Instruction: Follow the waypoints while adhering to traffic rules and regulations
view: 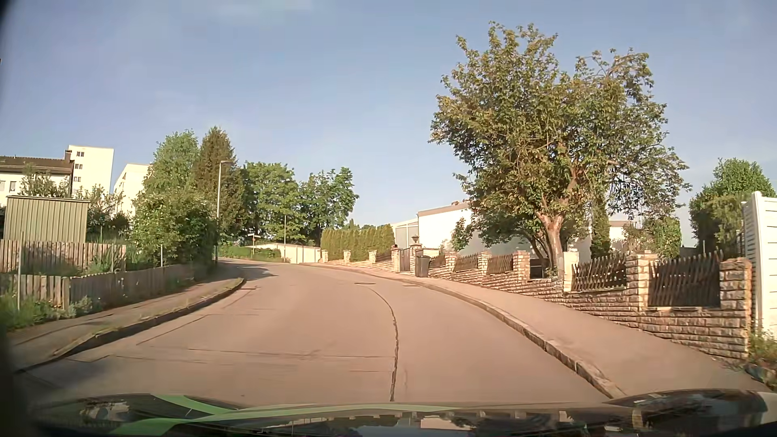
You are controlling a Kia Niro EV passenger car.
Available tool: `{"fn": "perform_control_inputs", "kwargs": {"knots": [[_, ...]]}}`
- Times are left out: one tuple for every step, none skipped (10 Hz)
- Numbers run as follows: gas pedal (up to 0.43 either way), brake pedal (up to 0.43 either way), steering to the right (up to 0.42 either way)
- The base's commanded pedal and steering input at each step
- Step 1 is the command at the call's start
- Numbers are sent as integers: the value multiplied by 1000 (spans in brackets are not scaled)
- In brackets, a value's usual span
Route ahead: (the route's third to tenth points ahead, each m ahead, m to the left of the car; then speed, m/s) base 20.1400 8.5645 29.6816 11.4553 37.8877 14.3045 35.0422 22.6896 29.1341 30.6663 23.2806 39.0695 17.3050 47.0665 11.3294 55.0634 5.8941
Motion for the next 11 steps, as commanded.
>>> {"fn": "perform_control_inputs", "kwargs": {"knots": [[157, 0, -18], [157, 0, -21], [157, 0, -27], [157, 0, -33], [157, 0, -37], [157, 0, -36], [157, 0, -35], [169, 0, -35], [169, 0, -37], [189, 0, -40], [189, 0, -49]]}}
